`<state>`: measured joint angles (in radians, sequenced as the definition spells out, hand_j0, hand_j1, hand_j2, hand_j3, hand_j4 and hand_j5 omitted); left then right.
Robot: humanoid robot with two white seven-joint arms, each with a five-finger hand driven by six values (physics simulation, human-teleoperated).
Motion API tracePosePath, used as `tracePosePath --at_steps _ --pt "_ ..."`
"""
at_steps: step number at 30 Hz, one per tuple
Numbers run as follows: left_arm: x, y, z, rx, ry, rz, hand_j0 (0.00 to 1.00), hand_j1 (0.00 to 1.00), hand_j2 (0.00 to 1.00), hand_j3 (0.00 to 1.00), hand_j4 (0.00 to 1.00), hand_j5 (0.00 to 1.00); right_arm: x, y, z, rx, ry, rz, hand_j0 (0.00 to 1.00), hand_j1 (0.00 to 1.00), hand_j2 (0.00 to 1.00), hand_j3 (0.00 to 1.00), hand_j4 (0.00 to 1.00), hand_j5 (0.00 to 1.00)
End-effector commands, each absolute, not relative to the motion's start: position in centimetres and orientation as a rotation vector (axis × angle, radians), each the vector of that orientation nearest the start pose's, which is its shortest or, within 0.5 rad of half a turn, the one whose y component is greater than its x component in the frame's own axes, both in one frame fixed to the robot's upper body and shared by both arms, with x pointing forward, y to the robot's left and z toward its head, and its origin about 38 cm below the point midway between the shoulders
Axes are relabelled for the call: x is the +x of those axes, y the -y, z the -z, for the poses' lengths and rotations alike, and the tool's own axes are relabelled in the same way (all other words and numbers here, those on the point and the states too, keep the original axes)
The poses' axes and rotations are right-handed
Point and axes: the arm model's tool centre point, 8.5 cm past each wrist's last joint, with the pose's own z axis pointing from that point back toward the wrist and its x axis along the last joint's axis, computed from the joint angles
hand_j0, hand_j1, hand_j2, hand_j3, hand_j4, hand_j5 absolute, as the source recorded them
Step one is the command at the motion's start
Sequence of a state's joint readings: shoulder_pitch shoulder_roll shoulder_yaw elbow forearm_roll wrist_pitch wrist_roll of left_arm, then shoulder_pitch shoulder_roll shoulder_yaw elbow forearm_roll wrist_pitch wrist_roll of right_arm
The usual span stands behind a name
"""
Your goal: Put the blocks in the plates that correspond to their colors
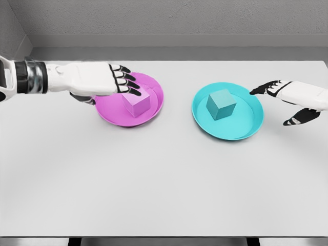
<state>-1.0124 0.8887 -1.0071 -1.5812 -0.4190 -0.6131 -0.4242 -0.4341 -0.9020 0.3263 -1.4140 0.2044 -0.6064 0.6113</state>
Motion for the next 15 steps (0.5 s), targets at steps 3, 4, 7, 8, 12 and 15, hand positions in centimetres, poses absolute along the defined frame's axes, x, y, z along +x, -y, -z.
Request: tracePosePath --at_steps 3,4,7,8,12,15 --pt "41.6 -28.8 -30.5 -0.672 -1.79 -2.875 1.0 1.0 1.0 1.0 1.0 1.0 41.1 38.6 -22.4 -0.367 1.414 -1.818 1.0 1.0 1.0 1.0 1.0 1.0" --pt "41.5 -29.4 -30.6 -0.695 -1.809 -2.874 1.0 1.0 1.0 1.0 1.0 1.0 41.1 38.5 -22.3 -0.362 1.413 -1.82 1.0 1.0 1.0 1.0 1.0 1.0" --pt "41.2 -31.1 -30.3 -0.733 -1.805 -2.912 1.0 1.0 1.0 1.0 1.0 1.0 41.1 38.5 -22.2 -0.36 1.409 -1.821 1.0 1.0 1.0 1.0 1.0 1.0" --pt "41.2 -31.2 -30.2 -0.735 -1.797 -2.92 1.0 1.0 1.0 1.0 1.0 1.0 41.1 38.4 -22.3 -0.362 1.413 -1.821 1.0 1.0 1.0 1.0 1.0 1.0" --pt "41.0 -31.5 -29.2 -0.715 -1.787 -2.952 1.0 1.0 1.0 1.0 1.0 1.0 41.1 38.4 -22.2 -0.359 1.409 -1.819 1.0 1.0 1.0 1.0 1.0 1.0" --pt "41.0 -31.7 -28.7 -0.706 -1.783 -2.966 1.0 1.0 1.0 1.0 1.0 1.0 41.2 38.5 -22.2 -0.362 1.407 -1.816 1.0 1.0 1.0 1.0 1.0 1.0"
